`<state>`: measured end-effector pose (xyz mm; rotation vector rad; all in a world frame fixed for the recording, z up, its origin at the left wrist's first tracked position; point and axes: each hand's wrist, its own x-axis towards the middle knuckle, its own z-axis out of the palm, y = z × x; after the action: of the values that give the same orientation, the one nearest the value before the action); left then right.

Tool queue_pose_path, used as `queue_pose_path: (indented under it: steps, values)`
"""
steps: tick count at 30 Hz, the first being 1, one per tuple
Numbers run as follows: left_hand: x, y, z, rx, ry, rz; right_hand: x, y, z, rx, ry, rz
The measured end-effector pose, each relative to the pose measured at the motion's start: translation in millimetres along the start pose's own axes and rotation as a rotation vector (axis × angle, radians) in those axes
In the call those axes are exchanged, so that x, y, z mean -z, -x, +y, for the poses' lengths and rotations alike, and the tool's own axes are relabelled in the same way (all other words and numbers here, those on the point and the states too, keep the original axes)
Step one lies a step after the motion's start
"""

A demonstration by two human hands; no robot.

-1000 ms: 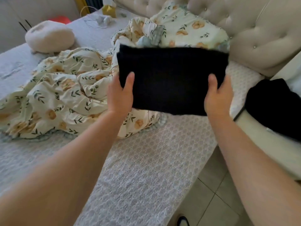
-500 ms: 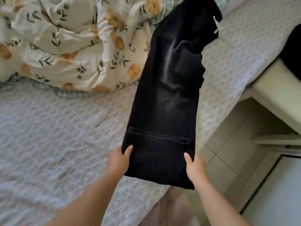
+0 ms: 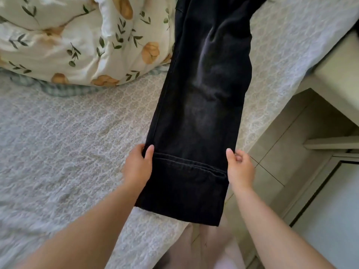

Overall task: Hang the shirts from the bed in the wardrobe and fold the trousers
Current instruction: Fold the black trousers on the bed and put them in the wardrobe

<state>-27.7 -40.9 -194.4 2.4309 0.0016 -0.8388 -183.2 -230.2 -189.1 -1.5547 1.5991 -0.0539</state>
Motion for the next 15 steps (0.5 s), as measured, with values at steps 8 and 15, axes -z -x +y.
queue_pose_path:
  steps: [8,15]
  values:
    - [-5,-45,37,0.047,0.065,0.004,-7,-45,-21,-0.061,0.17,0.073]
    - [1,-49,43,0.058,0.133,-0.234,-12,-33,-23,-0.006,0.099,-0.083]
